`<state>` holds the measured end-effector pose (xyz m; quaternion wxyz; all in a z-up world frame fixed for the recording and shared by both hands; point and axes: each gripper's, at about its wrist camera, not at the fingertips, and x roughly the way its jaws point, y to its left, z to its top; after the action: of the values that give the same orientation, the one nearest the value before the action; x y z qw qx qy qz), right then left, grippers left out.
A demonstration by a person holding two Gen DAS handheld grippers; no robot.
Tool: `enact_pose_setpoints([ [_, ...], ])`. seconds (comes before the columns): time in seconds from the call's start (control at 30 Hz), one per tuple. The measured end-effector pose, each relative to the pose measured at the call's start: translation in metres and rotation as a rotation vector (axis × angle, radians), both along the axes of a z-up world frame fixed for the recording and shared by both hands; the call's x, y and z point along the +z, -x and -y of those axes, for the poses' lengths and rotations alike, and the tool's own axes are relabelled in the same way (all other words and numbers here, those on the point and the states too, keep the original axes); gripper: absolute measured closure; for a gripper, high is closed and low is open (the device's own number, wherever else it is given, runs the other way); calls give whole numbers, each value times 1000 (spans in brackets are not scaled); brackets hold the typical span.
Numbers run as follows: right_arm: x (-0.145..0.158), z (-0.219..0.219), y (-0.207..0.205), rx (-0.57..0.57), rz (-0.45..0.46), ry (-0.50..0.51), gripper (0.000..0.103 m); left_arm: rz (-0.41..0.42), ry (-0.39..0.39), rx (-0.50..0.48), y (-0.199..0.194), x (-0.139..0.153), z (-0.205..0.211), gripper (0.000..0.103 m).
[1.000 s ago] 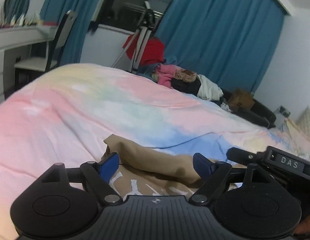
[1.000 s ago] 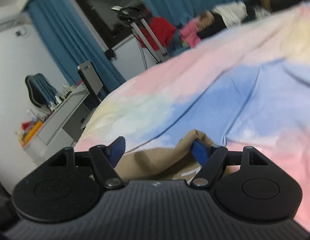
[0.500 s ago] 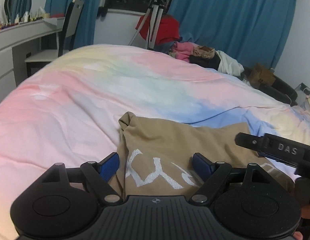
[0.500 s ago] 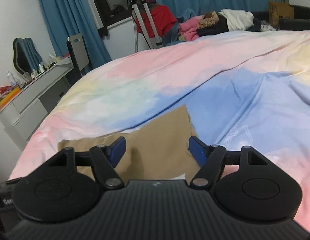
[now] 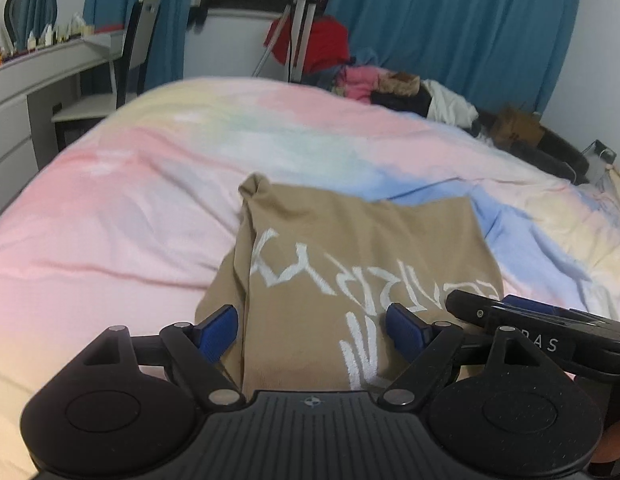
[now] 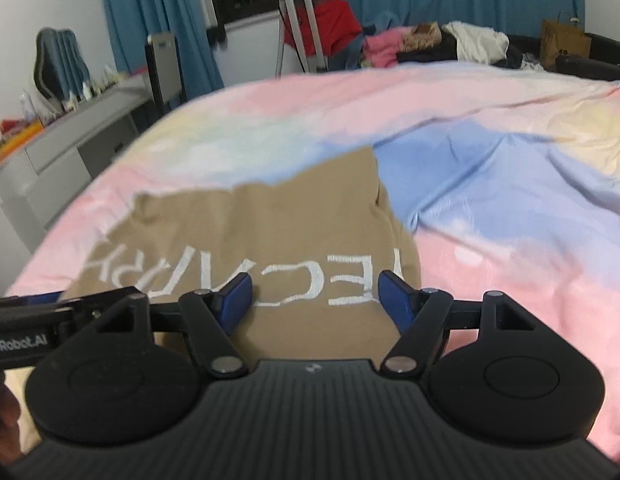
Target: Fold clothes
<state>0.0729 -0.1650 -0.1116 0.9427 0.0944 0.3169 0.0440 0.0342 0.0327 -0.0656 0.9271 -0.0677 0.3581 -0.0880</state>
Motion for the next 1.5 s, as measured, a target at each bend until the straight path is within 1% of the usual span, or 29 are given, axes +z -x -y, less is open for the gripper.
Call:
enact_pose_setpoints([
  [0.07, -3, 0, 0, -2, -5, -5, 30, -26, 13, 7, -1, -2, -2, 20],
  [0.2, -2, 0, 4, -9, -2, -6, 31, -50, 99, 38, 18, 15, -9, 22],
  [0.3, -1, 1, 5, -16, -5, -12, 31, -49, 243, 25, 41, 26, -17, 19],
  [0.37, -1, 0, 5, -19, -7, -16, 31, -90, 364, 9, 48, 23, -26, 18],
  [0.43, -1, 1, 4, -24, -8, -20, 31, -158, 475, 5, 46, 12, -36, 18],
  [0.5, 0, 1, 4, -31, -11, -27, 31, -213, 541, 27, 40, -2, -41, 18],
  [0.6, 0, 1, 4, -38, -12, -35, 31, -291, 661, 133, 23, -31, -56, 18],
  [0.67, 1, 2, 4, -44, -11, -47, 31, -344, 741, 206, 12, -51, -66, 21],
  [0.7, 2, 3, 5, -48, -11, -57, 32, -354, 800, 240, 9, -60, -71, 21],
  [0.73, 3, 5, 5, -54, -8, -74, 32, -352, 838, 257, 8, -64, -74, 22],
  [0.77, 6, 7, 7, -64, -1, -103, 32, -337, 862, 272, 8, -64, -77, 25],
  [0.8, 9, 10, 9, -75, 7, -135, 30, -312, 873, 284, 9, -63, -78, 32],
  [0.87, 17, 17, 16, -89, 23, -241, 30, -296, 884, 295, 11, -64, -80, 39],
  [0.9, 21, 20, 21, -86, 31, -300, 30, -288, 889, 301, 11, -64, -80, 52],
  [0.93, 24, 22, 25, -80, 40, -361, 30, -278, 890, 301, 12, -64, -79, 58],
  [0.97, 25, 21, 29, -61, 35, -429, 29, -268, 886, 302, 13, -63, -78, 60],
  [1.03, 26, 20, 35, -14, 15, -571, 29, -244, 901, 300, 14, -61, -77, 66],
  [1.1, 13, 18, 38, 65, -28, -806, 29, -219, 919, 299, 16, -59, -77, 70],
  [1.17, -10, 13, 35, 136, -116, -1066, 29, -198, 935, 301, 16, -55, -77, 71],
  [1.23, -30, 8, 34, 128, -191, -1207, 29, -191, 956, 303, 16, -55, -77, 72],
  [1.4, -57, 14, 29, 17, -287, -1220, 29, -157, 994, 307, 17, -52, -79, 74],
  [1.43, -61, 16, 27, 4, -291, -1223, 29, -151, 1000, 307, 19, -52, -79, 75],
  [1.5, -66, 21, 24, -39, -287, -1197, 29, -138, 1011, 306, 21, -51, -80, 75],
])
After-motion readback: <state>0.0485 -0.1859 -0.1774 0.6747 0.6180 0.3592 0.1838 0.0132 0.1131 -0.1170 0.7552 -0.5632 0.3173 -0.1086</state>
